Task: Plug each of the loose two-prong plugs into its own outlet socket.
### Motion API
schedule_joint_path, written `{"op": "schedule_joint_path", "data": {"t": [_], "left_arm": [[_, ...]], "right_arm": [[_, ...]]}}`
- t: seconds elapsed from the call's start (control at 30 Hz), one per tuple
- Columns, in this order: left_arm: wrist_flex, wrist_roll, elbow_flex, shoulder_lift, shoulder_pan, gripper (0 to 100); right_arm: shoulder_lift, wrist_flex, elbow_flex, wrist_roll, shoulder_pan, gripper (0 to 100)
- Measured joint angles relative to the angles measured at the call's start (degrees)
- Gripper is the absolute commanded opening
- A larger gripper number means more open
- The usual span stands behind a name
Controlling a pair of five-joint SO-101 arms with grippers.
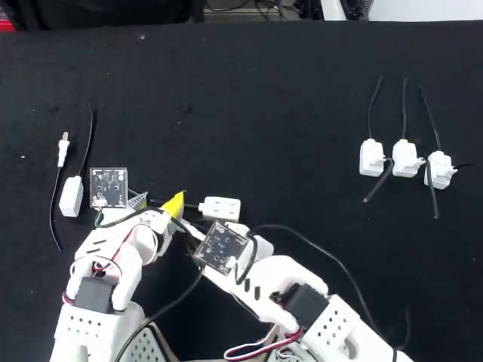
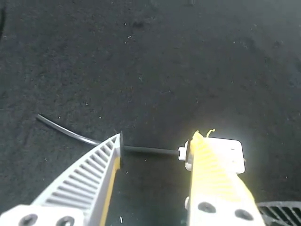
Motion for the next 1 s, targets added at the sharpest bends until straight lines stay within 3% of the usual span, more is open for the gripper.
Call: {"op": "schedule_joint_path", "data": {"t": [0.5,0.7,1.0], "left_arm": [[-0.2,-1.4,0.0,-0.2,2.7,23],[-0.8,-0.5,0.2,0.4,-2.8,23],[-0.8,2.8,-0.4,0.4,-11.9,23]], "right_arm": [[-1.0,0.3,0.3,0.0,-0.2,1.1],[-2.7,4.1,0.0,2.0,0.7,1.1],[-2.7,10.3,-2.5,2.5,11.9,1.1]]}}
